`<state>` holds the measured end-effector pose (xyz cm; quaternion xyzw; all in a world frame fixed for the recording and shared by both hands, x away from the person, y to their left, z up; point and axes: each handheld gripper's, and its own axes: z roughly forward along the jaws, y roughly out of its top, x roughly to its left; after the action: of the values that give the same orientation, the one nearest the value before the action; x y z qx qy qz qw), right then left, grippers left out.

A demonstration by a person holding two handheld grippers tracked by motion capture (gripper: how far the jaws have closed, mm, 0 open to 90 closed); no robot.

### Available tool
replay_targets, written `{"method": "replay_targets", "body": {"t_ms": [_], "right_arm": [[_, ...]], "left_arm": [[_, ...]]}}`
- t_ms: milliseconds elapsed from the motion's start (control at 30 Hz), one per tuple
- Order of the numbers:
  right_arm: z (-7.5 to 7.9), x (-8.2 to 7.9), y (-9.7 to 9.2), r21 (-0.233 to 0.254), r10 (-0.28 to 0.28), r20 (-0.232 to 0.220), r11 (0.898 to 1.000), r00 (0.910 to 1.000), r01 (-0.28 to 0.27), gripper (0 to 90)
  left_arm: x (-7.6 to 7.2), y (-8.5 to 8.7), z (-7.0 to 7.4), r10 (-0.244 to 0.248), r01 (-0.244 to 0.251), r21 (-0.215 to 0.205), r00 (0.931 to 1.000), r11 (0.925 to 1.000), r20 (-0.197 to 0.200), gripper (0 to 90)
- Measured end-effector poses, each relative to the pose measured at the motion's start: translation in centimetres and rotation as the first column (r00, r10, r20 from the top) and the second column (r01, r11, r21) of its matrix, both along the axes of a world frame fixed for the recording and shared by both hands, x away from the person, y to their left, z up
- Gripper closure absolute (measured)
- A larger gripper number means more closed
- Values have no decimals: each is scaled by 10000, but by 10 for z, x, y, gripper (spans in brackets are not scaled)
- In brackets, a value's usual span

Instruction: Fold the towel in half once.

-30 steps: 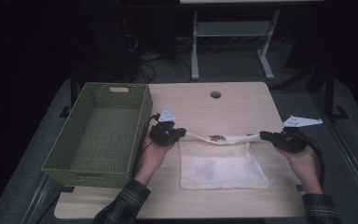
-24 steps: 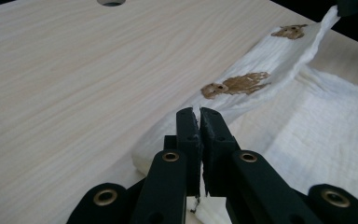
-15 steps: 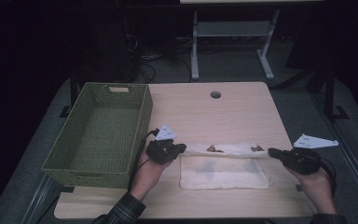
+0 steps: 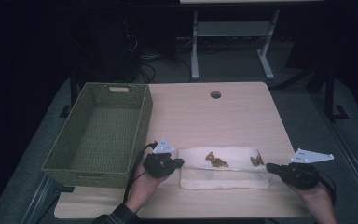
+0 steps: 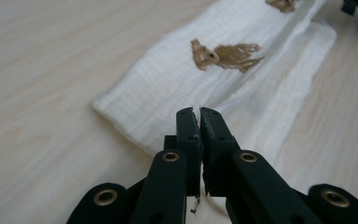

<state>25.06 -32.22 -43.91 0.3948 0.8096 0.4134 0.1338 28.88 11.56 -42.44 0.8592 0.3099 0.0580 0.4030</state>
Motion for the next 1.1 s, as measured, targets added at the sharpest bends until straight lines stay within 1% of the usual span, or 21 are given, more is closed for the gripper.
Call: {"method": "replay_targets", "body": {"t_ms": [33,100,133,200,267,333,367,400,467,500,533,633,667,700,733,767,800,900,967,1033,1100], "right_arm": [[0,0,0,0,0,0,10000,10000,0,881],[-5,-3,-1,-140,75,-196,9999,9998,-77,881],[-7,-4,-1,-208,66,-271,9998,9996,-72,881],[-13,-5,-1,-312,101,-445,9994,9990,-115,881],[-17,-7,0,-397,133,-615,9991,9980,-158,880],[-19,-8,0,-453,177,-633,9988,9978,-206,880],[-22,-9,-1,-485,231,-785,9985,9966,-270,881],[-24,-10,-1,-452,234,-832,9986,9963,-272,880],[-25,-13,-1,-456,347,-916,9982,9952,-390,879],[-27,-14,0,-472,404,-977,9979,9944,-452,877],[-28,-14,0,-545,471,-1023,9971,9936,-529,874],[-28,-16,0,-434,547,-1133,9973,9921,-600,863],[-28,-15,-1,-427,567,-1065,9972,9927,-616,831],[-28,-15,-1,-427,567,-1065,9972,9927,-616,831],[-25,-15,-1,-238,532,-1050,9981,9930,-560,765],[-23,-14,-2,-202,512,-932,9984,9943,-533,733],[-21,-13,-2,-127,490,-841,9987,9953,-502,697],[-17,-10,-2,19,424,-714,9991,9965,-424,665],[-12,-3,0,119,331,-586,9994,9977,-325,627],[-11,-1,1,134,282,-575,9995,9979,-275,610],[-8,8,7,109,188,-522,9998,9985,-183,606]], "left_arm": [[0,0,0,0,0,0,10000,10000,0,866],[-3,-3,-7,-207,211,365,9997,9991,-90,866],[-4,-5,-13,-262,273,527,9994,9982,-225,866],[-5,-7,-16,-442,467,802,9985,9957,-332,866],[-6,-9,-18,-565,601,927,9976,9939,-408,865],[-7,-10,-19,-588,631,942,9971,9936,-473,865],[-6,-10,-20,-699,750,1070,9963,9914,-503,865],[-7,-11,-23,-739,810,1104,9950,9906,-670,865],[-9,-13,-26,-759,844,1133,9941,9900,-773,865],[-9,-12,-27,-919,1034,1386,9919,9849,-873,864],[-9,-13,-29,-945,1070,1377,9910,9847,-945,864],[-9,-13,-29,-1000,1132,1391,9901,9838,-987,858],[-8,-12,-28,-930,1048,1206,9907,9872,-998,853],[-8,-12,-28,-930,1048,1206,9907,9872,-998,832],[-7,-10,-27,-930,1034,1154,9914,9879,-924,797],[-7,-10,-27,-930,1034,1154,9914,9879,-924,767],[-6,-9,-23,-912,992,1051,9927,9895,-783,729],[-4,-10,-19,-877,936,1015,9943,9904,-613,621],[2,-12,-16,-769,803,856,9961,9931,-428,559],[5,-13,-14,-814,849,963,9959,9917,-395,530],[14,-16,-10,-752,773,944,9968,9925,-262,507]]}}
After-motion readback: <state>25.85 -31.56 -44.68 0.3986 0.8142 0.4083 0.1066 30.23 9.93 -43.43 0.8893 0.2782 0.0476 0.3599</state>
